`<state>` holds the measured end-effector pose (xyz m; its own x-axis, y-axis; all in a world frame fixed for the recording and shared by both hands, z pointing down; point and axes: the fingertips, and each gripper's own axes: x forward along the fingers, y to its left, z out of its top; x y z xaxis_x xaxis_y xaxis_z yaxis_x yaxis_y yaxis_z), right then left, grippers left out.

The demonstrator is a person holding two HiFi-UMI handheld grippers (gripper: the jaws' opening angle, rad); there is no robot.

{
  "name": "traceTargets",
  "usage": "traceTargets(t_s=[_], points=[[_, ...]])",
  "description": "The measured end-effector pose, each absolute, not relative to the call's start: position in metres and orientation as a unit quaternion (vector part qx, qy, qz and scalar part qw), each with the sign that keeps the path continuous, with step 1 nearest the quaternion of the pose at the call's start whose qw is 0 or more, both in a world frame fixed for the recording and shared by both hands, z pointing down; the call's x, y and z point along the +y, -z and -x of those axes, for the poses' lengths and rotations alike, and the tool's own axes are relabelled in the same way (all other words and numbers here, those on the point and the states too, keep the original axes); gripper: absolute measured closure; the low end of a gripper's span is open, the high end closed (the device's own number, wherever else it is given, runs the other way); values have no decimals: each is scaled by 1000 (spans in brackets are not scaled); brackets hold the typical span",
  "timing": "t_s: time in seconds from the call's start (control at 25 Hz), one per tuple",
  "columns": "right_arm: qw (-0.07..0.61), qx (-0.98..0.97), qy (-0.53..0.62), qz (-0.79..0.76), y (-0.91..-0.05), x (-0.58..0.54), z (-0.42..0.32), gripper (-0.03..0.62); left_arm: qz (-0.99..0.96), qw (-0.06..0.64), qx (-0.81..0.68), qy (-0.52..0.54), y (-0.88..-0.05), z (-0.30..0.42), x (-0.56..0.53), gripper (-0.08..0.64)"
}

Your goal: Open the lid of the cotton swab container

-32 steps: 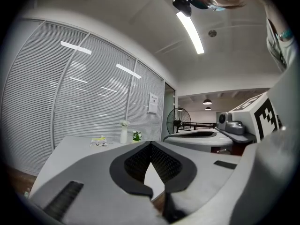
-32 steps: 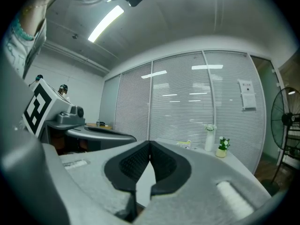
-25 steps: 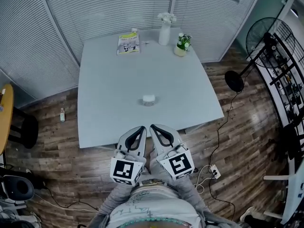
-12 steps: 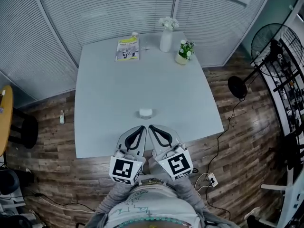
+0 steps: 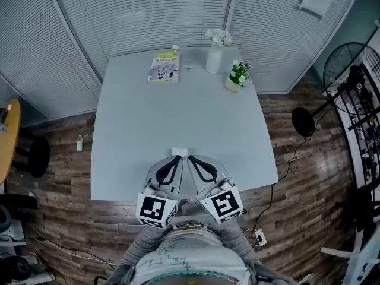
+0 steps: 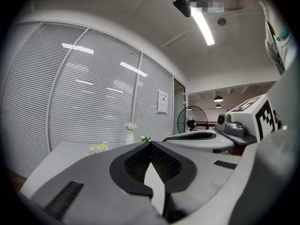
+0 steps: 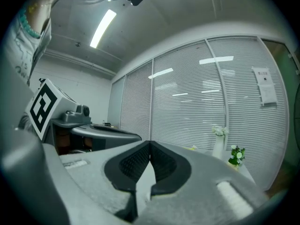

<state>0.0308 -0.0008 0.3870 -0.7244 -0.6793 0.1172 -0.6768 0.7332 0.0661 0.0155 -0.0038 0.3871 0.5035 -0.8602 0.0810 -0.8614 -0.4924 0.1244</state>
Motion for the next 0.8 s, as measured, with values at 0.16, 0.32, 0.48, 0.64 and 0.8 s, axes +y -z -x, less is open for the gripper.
traceTargets(t_s=[0.16,0.32,0.48,0.64,0.8], points=[[76,-937,7,-342,-387,-13,-33,592,-858,72,-508,3,-389,-20,-17,561],[79,-941,10,-328,-392,-28,-31,592,-851,67,-522,6,-391,-10,-30,561],[79,-944,13,-321,-391,-43,-23,592,-849,66,-525,9,-390,2,-44,561],[78,-943,18,-322,-389,-55,-13,592,-856,61,-513,10,-387,7,-58,561],[78,-940,21,-332,-391,-66,-3,592,-870,61,-490,9,-387,13,-70,561]])
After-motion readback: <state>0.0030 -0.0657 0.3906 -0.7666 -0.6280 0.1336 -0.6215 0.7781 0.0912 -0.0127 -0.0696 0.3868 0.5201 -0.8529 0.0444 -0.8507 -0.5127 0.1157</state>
